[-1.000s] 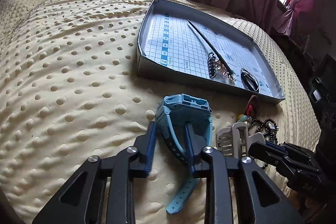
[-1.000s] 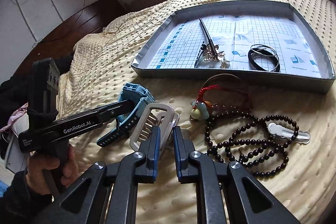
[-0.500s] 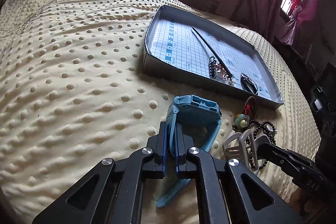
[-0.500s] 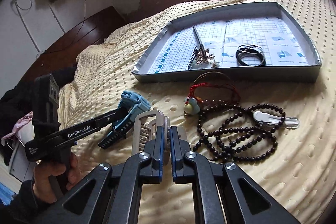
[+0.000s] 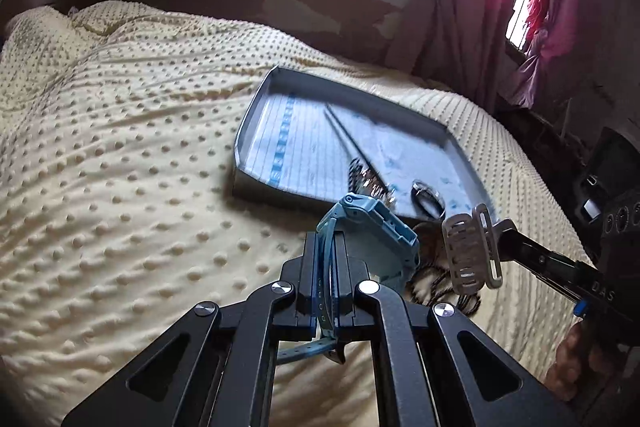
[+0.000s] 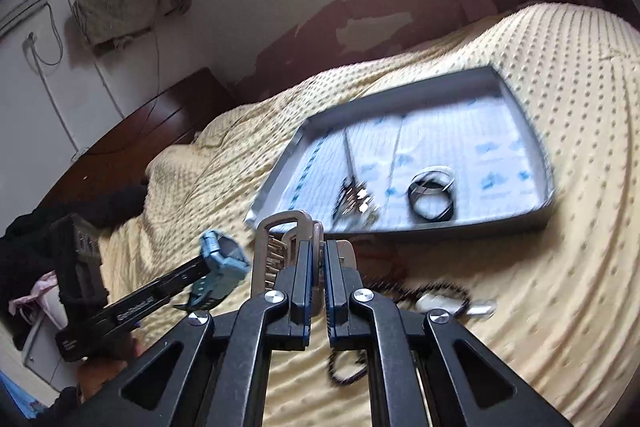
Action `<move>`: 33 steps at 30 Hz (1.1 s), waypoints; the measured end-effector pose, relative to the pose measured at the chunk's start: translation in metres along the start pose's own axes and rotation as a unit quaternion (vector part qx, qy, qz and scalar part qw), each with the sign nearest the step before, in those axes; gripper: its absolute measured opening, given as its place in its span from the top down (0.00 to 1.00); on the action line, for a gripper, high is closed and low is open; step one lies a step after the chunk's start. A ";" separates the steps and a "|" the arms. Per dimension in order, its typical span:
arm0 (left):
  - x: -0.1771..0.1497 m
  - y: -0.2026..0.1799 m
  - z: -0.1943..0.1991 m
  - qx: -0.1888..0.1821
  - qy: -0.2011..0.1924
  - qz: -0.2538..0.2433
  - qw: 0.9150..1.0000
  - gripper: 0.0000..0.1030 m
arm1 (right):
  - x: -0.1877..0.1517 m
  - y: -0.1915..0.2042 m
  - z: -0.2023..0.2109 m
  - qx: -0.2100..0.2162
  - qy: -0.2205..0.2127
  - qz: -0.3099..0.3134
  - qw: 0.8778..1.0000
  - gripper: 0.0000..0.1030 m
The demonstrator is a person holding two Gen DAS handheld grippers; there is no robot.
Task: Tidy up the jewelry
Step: 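Carry the watch and claw clip into the tray and open both tools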
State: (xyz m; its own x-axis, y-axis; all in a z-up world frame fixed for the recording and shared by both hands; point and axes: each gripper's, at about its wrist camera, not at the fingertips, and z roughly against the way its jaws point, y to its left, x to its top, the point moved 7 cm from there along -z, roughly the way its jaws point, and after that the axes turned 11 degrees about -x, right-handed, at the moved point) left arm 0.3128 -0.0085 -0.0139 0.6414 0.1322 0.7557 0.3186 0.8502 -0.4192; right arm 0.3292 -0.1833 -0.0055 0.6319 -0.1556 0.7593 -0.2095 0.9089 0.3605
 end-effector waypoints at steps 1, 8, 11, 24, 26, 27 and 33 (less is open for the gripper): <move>0.005 -0.002 -0.003 -0.003 0.002 -0.002 1.000 0.97 | 0.007 -0.005 0.000 -0.010 -0.009 0.000 1.000 0.95; 0.042 -0.018 -0.051 -0.011 0.027 -0.011 1.000 0.97 | 0.057 -0.057 -0.013 -0.061 -0.054 -0.041 0.996 0.95; 0.052 -0.028 -0.077 -0.027 0.031 -0.002 0.999 0.97 | 0.063 -0.080 -0.016 -0.094 -0.063 -0.044 0.993 0.95; 0.047 -0.040 -0.171 -0.043 0.078 0.032 0.995 0.97 | 0.031 -0.127 -0.046 -0.149 -0.011 -0.064 0.987 0.95; 0.045 -0.039 -0.173 -0.037 0.083 0.029 0.995 0.97 | 0.027 -0.129 -0.048 -0.150 -0.007 -0.064 0.987 0.94; 0.043 -0.040 -0.174 -0.033 0.085 0.026 0.996 0.97 | 0.028 -0.129 -0.048 -0.149 -0.007 -0.064 0.987 0.94; 0.039 -0.042 -0.176 -0.031 0.093 0.038 0.994 0.95 | 0.028 -0.128 -0.050 -0.155 -0.006 -0.060 0.986 0.92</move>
State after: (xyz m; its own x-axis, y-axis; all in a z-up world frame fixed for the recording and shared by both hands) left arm 0.4476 -0.1292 -0.0550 0.7812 0.0929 0.6173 0.3030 0.8081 -0.5051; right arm 0.4114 -0.2842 -0.0575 0.6292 -0.2723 0.7280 0.1059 0.9579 0.2667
